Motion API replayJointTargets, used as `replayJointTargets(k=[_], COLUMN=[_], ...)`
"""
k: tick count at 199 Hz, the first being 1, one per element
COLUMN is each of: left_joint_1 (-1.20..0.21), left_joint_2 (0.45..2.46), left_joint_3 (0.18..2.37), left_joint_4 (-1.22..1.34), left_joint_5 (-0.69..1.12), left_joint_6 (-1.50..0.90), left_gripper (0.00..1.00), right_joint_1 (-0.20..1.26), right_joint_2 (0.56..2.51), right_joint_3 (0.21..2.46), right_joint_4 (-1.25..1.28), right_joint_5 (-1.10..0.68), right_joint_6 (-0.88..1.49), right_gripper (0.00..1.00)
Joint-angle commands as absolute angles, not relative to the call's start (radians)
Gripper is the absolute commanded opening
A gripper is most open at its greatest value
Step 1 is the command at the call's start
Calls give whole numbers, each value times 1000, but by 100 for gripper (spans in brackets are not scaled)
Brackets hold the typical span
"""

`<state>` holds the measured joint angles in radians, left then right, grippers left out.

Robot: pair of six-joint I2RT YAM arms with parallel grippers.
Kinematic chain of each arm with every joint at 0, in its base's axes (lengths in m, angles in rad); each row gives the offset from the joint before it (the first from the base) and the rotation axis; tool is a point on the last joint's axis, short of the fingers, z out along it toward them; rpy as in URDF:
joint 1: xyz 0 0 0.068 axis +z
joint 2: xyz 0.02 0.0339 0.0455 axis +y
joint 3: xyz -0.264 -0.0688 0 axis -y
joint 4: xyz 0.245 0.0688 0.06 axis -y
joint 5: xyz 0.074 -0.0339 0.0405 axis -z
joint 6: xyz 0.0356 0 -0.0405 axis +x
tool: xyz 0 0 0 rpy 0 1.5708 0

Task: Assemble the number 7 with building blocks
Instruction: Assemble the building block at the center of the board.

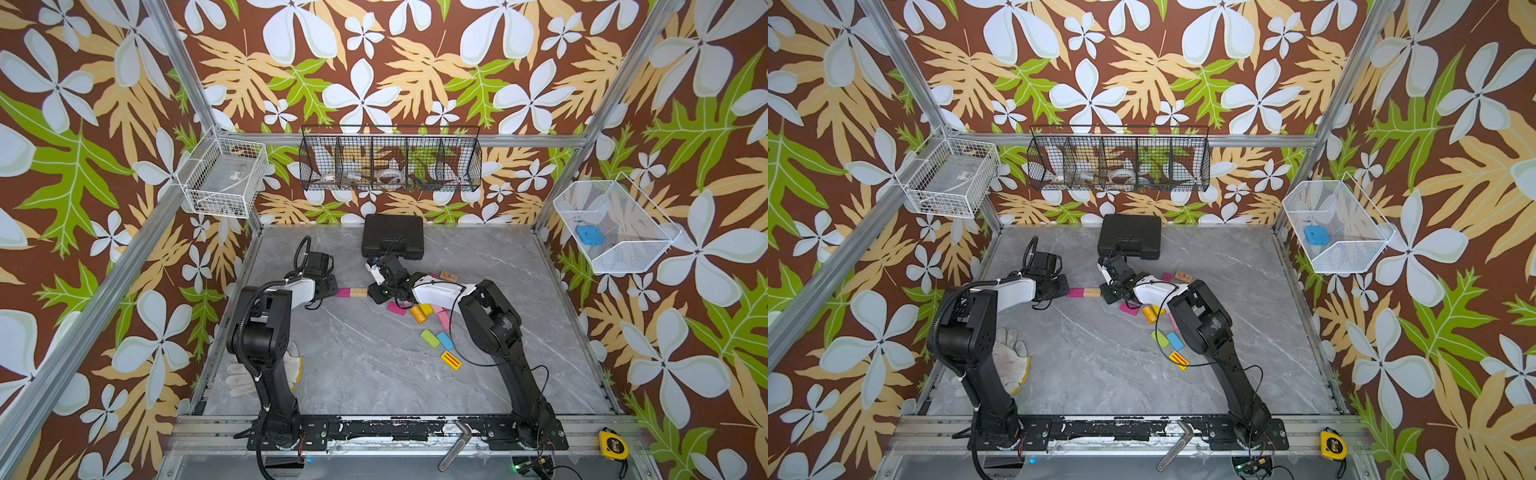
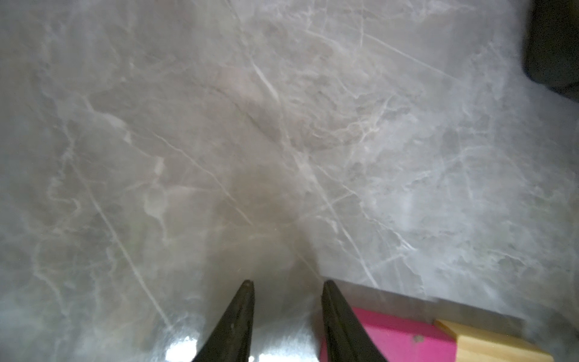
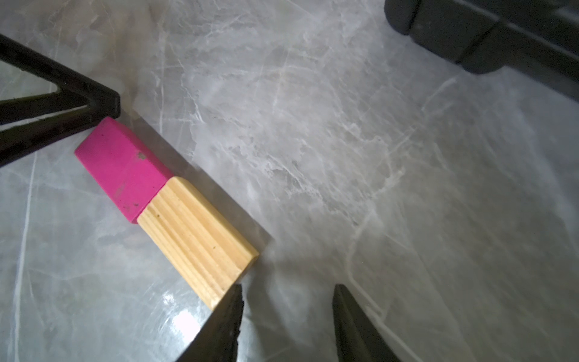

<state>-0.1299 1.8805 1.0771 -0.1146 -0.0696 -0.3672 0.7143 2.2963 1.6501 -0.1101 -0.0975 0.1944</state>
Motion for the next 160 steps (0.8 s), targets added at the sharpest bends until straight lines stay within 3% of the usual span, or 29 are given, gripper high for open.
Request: replayJointTargets(k=[1, 110, 137, 160], left_joint_1=[-138, -134, -117, -117], left_joint_2=[1896, 1858, 1825, 1786], left_joint_3=[1076, 1062, 1053, 1044], left_joint_4=[-200, -198, -188, -178], left_joint_5=[-11, -96, -110, -111], left_joint_6=[-367, -399, -411, -419], left_gripper=[39, 40, 46, 60], right_joint_1=[715, 707, 692, 687], right_joint_2=[2287, 2288, 2258, 2200], right_joint_3=[1643, 1636, 1609, 1561], right_joint_4=[-124, -130, -123, -85], right_joint_5=[-88, -70, -79, -127], right_joint_6=[203, 201, 178, 114], right_gripper=[48, 48, 49, 53])
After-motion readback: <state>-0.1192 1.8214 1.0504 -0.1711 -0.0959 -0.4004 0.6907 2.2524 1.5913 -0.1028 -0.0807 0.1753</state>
